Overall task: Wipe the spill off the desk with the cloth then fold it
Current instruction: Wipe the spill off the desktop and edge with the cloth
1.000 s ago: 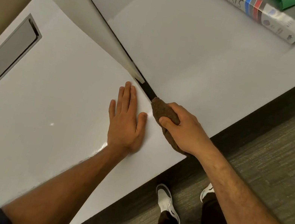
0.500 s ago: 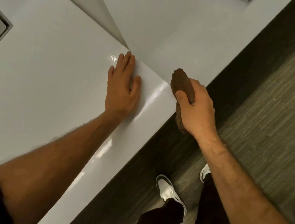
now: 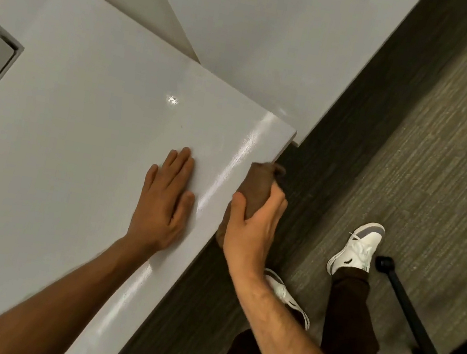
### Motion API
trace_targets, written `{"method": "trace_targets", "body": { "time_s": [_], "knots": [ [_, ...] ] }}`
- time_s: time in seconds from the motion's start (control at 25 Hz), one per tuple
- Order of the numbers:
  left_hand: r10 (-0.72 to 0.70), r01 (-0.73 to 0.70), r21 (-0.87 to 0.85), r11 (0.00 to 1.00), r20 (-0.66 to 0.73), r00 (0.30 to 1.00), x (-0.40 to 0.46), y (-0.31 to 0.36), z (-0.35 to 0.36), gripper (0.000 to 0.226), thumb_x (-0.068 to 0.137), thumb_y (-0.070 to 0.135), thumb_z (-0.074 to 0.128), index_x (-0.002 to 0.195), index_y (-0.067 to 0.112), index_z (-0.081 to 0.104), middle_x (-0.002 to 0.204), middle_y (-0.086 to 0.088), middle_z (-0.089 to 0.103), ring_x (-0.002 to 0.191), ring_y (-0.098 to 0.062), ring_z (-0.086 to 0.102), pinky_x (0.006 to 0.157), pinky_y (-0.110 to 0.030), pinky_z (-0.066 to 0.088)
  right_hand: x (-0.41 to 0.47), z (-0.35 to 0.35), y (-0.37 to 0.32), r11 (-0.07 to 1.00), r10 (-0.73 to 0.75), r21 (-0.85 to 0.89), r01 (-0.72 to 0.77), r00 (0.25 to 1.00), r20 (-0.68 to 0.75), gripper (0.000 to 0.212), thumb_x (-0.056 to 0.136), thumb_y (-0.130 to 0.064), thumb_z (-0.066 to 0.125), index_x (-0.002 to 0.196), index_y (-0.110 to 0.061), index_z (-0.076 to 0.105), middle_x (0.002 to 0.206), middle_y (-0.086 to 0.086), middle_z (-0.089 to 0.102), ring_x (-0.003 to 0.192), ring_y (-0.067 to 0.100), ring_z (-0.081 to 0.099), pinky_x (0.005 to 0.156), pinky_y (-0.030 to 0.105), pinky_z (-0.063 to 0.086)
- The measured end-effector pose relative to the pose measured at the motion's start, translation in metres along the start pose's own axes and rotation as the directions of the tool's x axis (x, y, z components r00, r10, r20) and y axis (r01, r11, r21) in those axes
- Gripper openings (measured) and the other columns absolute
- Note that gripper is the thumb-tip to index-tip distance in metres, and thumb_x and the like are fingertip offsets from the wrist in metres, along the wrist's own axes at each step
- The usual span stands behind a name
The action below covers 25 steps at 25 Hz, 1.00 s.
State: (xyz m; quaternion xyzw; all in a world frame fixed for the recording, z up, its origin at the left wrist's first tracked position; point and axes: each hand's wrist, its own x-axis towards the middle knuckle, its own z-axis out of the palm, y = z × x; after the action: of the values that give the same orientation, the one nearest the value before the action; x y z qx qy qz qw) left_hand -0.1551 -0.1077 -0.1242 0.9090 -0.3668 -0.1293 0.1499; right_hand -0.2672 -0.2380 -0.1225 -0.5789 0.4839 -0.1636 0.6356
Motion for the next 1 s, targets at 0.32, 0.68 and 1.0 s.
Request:
{"method": "trace_targets", "body": {
  "time_s": [0.32,0.68,1.0],
  "knots": [
    [-0.015,0.015,0.034,0.999,-0.013,1.0,0.0,0.005,0.005,0.065,0.106,0.041,0.025,0.164,0.012,0.019,0.171,0.0,0.011,0.16,-0.019,0.008,0.13,-0.044,0.008,-0.092,0.005,0.036,0.991,0.133,0.007,-0.137,0.973,0.187,0.05,0.09,-0.022,0.071,0.131,-0.031,0.043,0.129,-0.006,0.051,0.112,0.003,0.057,0.087,0.029,0.058],
    [-0.008,0.007,0.075,0.997,0.004,1.0,0.004,0.0,0.006,0.064,0.107,0.036,0.03,0.165,0.016,0.013,0.174,-0.002,0.009,0.161,-0.017,0.004,0.13,-0.045,0.008,0.015,-0.025,-0.009,0.911,0.198,0.372,-0.18,0.98,-0.01,0.032,0.103,-0.026,0.05,0.131,-0.04,0.044,0.119,-0.016,0.056,0.103,0.005,0.065,0.081,0.022,0.058],
    [0.016,-0.013,0.081,0.997,-0.035,0.999,0.003,-0.002,0.01,0.062,0.108,0.037,0.026,0.166,0.018,0.012,0.174,0.0,0.007,0.161,-0.015,0.001,0.13,-0.038,0.002,-0.009,0.009,0.007,0.988,0.096,0.121,-0.097,0.995,0.017,0.075,0.096,-0.019,0.063,0.156,-0.029,0.019,0.151,0.001,0.037,0.122,0.008,0.048,0.084,0.013,0.048]
  ]
}}
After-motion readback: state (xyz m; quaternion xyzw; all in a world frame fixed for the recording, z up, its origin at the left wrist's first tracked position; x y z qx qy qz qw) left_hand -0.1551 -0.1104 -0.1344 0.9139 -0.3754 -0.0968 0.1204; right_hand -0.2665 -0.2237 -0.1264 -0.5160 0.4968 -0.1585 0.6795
